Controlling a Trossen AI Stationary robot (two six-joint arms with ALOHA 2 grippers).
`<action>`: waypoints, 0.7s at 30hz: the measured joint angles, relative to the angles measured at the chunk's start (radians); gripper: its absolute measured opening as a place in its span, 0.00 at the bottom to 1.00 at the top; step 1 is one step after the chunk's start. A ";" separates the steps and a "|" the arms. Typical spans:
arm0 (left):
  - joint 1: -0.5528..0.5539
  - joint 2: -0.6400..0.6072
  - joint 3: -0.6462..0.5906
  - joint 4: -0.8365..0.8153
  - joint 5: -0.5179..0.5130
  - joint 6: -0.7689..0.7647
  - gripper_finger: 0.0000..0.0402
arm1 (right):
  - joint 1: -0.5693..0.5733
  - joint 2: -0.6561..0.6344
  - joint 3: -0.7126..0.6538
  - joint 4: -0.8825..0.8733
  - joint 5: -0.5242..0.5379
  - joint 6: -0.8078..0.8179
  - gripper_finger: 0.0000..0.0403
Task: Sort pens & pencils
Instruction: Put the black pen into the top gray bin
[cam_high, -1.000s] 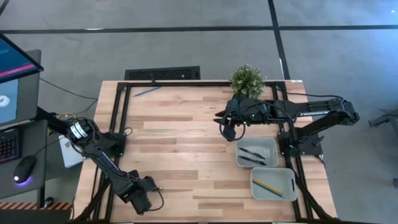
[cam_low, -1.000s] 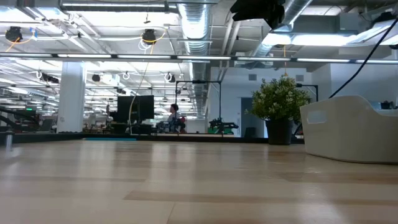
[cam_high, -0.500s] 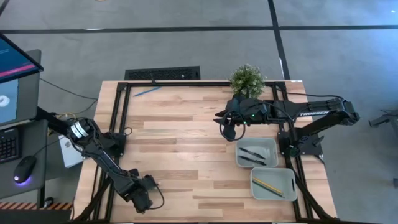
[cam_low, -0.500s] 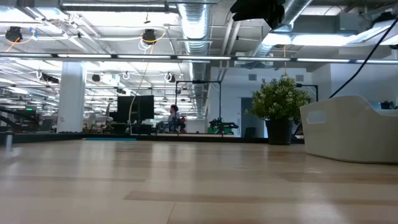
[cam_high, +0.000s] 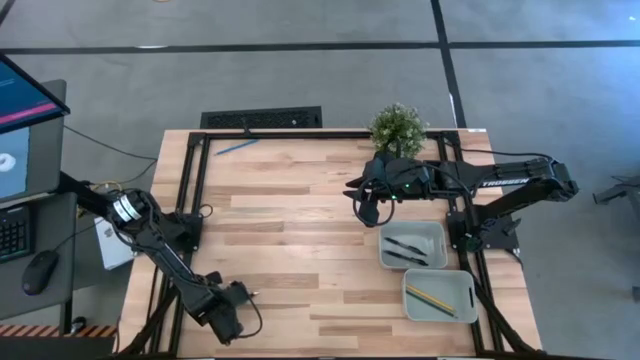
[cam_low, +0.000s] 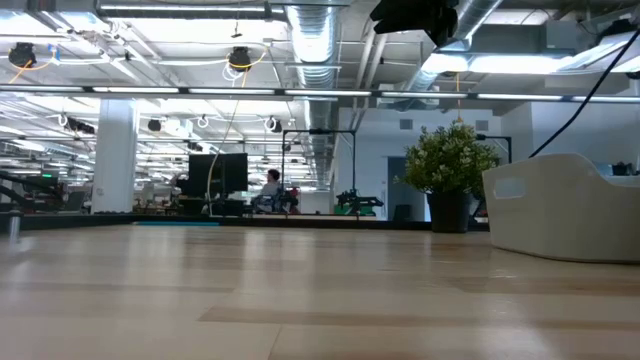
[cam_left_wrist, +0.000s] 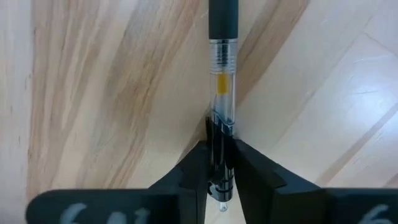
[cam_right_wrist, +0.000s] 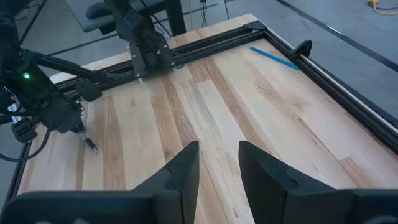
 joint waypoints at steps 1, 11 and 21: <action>0.001 -0.002 0.002 0.000 -0.011 -0.007 0.14 | 0.000 0.000 0.000 0.001 0.000 0.000 0.33; 0.068 -0.149 0.012 -0.006 -0.283 -0.016 0.13 | 0.000 0.000 0.000 0.036 0.000 0.070 0.33; 0.260 -0.381 0.012 -0.003 -0.532 0.147 0.13 | 0.001 0.000 0.000 0.189 -0.150 0.140 0.34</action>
